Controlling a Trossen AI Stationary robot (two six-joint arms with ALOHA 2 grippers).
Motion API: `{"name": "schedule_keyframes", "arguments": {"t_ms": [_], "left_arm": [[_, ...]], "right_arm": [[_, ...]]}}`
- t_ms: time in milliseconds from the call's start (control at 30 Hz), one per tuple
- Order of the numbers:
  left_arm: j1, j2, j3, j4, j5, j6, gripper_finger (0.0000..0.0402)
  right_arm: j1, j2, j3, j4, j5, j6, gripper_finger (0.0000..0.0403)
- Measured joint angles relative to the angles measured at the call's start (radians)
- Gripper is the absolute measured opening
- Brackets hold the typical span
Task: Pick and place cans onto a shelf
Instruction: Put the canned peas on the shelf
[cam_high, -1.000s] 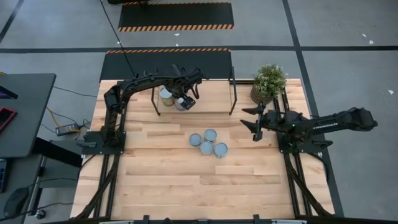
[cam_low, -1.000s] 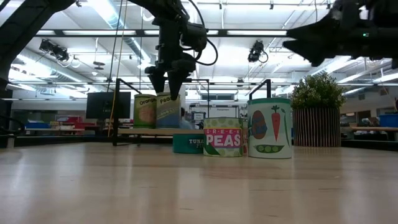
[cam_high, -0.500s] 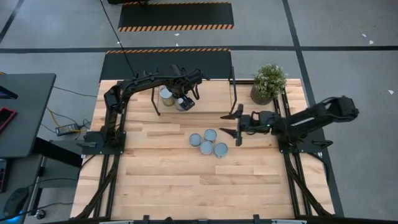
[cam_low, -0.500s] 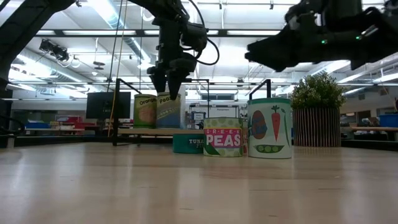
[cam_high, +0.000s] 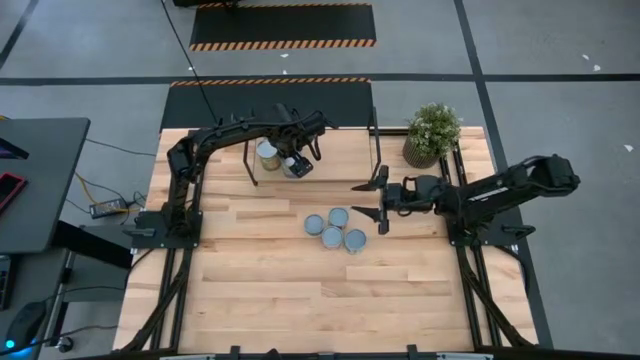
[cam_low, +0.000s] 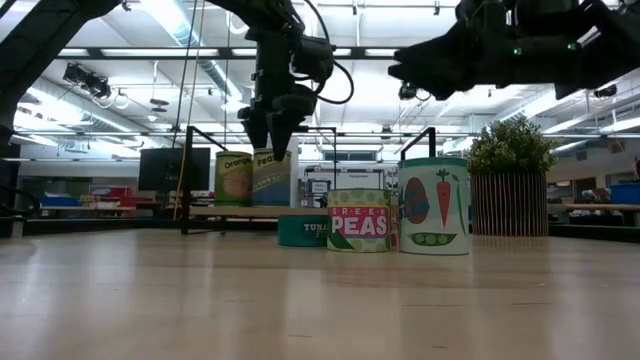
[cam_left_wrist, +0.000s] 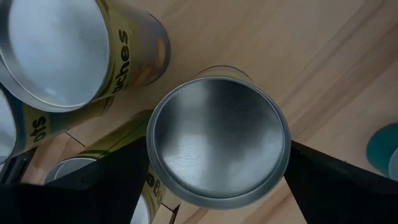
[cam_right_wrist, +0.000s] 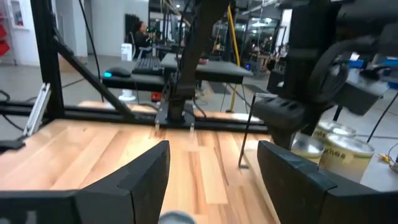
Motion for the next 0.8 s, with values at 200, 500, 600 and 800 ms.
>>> {"name": "schedule_keyframes", "arguments": {"t_ms": [200,500,600,800], "left_arm": [[0.0,0.0,0.0,0.0,0.001,0.012,0.0355],[-0.006,-0.003,0.0,-0.004,0.003,0.044,0.0355],[-0.014,-0.022,0.0,-0.007,0.013,0.066,0.0355],[-0.027,-0.055,0.0,-0.008,-0.011,0.063,0.0355]], "right_arm": [[0.0,-0.04,0.0,-0.011,0.001,-0.002,0.025],[-0.001,-0.041,0.0,-0.012,0.002,-0.002,0.025],[-0.001,-0.041,0.0,-0.011,0.003,-0.002,0.025],[-0.001,-0.041,-0.001,-0.011,0.002,0.0,0.025]]}}
